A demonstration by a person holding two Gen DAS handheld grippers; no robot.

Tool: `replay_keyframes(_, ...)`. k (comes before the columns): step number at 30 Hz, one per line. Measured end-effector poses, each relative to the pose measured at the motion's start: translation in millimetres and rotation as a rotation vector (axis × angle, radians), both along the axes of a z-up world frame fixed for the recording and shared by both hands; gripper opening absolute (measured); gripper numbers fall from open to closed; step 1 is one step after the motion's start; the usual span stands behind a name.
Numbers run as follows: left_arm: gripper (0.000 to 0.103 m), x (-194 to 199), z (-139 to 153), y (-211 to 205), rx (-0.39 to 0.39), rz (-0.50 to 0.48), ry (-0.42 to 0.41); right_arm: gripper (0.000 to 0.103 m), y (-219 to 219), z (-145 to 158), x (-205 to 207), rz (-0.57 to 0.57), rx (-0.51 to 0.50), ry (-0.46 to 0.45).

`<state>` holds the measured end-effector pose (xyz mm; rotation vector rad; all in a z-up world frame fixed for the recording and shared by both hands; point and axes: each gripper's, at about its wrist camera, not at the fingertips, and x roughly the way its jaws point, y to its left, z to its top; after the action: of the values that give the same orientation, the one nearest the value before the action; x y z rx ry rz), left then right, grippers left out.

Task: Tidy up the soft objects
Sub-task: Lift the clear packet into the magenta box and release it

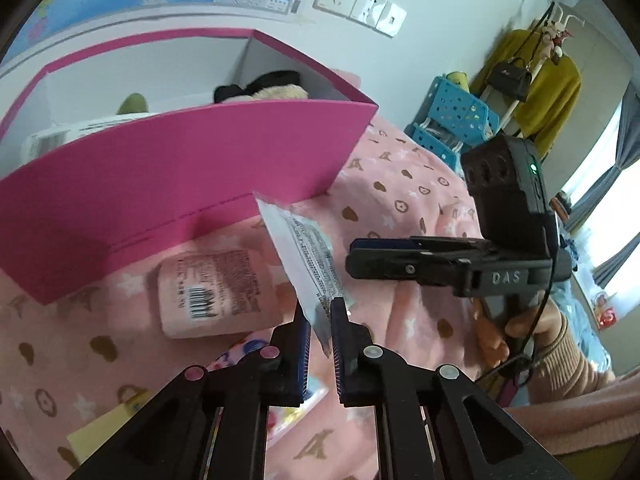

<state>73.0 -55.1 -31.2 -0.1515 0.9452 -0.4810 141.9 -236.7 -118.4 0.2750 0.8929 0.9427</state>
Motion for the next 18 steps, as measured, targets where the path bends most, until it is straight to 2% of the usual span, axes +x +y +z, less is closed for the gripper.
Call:
replay_keyframes(8,0.009,-10,-7,5,0.053,0.003,-0.021,0.056,27,-3,26,0.112,0.059,0.06)
replay_keyframes(12,0.009,-9,-10,10,0.029,0.016,-0.01,0.055,35,-3,23,0.156,0.057,0.051)
replay_keyframes(17,0.009,-4,-12,16,-0.024,0.036,0.024,0.028,25,6,10,0.108,0.027,-0.008)
replay_keyframes(18,0.009,-3,-11,17,-0.04,0.037,0.029,0.026,20,12,6,0.096,0.029,-0.024)
